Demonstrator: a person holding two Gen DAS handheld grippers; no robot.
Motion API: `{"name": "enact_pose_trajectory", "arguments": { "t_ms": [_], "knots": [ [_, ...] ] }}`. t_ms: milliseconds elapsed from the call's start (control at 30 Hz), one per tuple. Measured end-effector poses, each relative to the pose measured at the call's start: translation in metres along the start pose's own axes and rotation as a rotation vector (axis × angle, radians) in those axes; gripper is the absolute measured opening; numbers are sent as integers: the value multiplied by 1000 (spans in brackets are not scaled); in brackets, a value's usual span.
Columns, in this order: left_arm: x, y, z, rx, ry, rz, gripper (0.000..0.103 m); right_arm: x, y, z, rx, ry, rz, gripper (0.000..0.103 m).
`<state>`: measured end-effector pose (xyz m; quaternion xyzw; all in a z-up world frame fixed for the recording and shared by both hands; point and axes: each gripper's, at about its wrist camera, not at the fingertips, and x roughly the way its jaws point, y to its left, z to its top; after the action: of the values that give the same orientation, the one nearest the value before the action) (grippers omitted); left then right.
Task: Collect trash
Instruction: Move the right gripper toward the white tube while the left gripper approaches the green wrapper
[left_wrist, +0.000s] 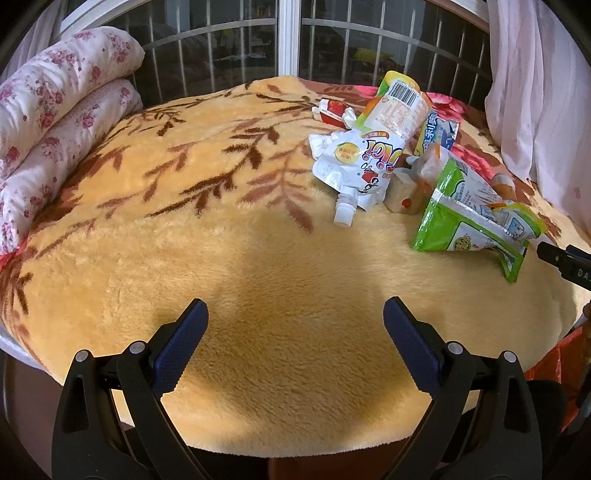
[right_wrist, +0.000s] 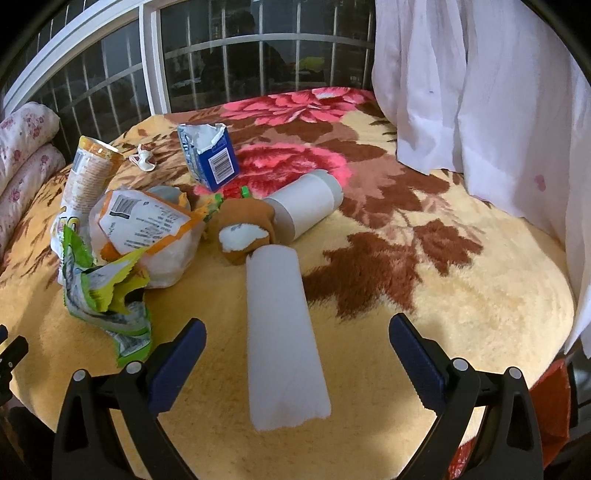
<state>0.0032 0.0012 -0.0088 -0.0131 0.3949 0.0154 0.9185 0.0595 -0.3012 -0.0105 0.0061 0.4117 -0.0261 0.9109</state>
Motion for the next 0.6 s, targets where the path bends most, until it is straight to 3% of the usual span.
{"name": "enact_pose_trajectory", "arguments": {
  "t_ms": [233, 600],
  "knots": [
    [1, -1, 4, 63, -74, 66, 93, 15, 2, 3, -32, 18, -3, 93],
    [10, 0, 4, 20, -17, 25, 93, 31, 4, 11, -45, 28, 9, 88]
  ]
}}
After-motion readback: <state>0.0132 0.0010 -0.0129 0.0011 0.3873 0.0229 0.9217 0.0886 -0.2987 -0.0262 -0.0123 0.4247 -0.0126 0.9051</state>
